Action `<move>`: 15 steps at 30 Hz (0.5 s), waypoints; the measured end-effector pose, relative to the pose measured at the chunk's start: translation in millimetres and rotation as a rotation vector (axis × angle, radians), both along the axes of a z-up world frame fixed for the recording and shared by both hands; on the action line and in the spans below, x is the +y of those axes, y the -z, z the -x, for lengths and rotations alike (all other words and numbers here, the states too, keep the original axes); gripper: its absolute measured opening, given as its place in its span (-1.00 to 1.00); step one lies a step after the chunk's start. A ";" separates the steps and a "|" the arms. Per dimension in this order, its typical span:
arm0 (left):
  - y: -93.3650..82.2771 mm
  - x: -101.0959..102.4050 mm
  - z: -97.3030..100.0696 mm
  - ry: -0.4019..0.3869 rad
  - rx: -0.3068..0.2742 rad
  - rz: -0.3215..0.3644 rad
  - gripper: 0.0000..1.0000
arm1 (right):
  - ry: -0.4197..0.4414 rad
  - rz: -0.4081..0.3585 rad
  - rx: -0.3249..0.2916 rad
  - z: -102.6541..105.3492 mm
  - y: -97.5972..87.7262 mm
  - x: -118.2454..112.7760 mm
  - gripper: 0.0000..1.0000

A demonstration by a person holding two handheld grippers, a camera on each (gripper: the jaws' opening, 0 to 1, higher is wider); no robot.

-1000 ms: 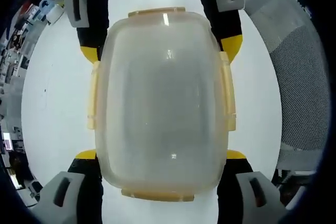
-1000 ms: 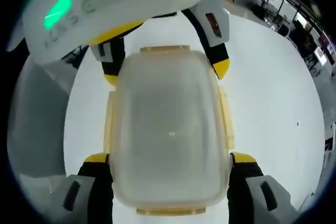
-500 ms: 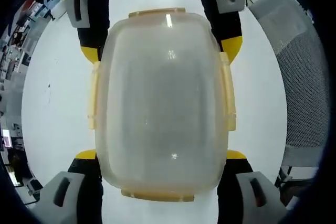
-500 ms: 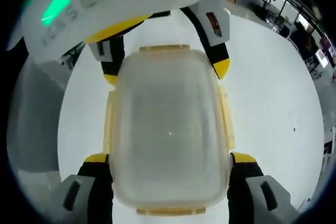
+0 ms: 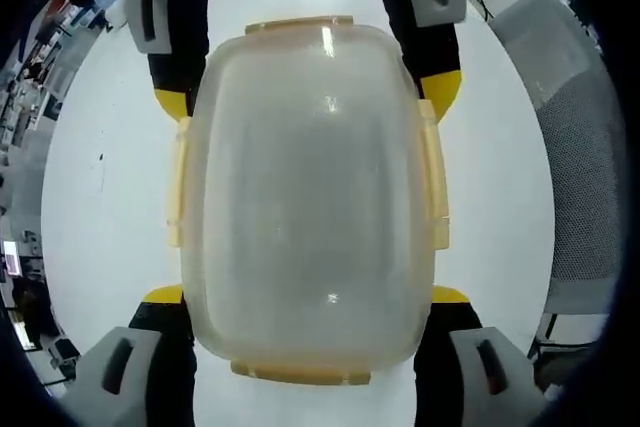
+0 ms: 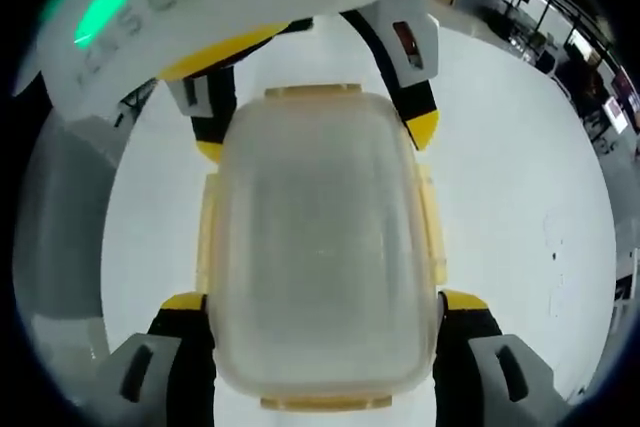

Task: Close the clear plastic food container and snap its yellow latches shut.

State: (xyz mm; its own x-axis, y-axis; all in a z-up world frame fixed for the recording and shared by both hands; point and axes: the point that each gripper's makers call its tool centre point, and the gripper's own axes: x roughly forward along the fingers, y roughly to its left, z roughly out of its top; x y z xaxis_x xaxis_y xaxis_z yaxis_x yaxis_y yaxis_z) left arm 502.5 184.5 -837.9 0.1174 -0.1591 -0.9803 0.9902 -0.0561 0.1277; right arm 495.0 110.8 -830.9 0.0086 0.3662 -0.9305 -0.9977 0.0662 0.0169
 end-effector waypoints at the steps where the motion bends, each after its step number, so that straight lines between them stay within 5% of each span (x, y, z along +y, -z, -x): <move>1: -0.1 0.0 -1.7 0.001 0.001 0.002 0.86 | 0.002 0.002 0.000 -1.6 0.2 0.0 0.84; 15: 0.9 1.1 -9.5 -0.012 0.001 -0.009 0.86 | -0.007 -0.001 -0.003 -10.2 0.2 0.3 0.84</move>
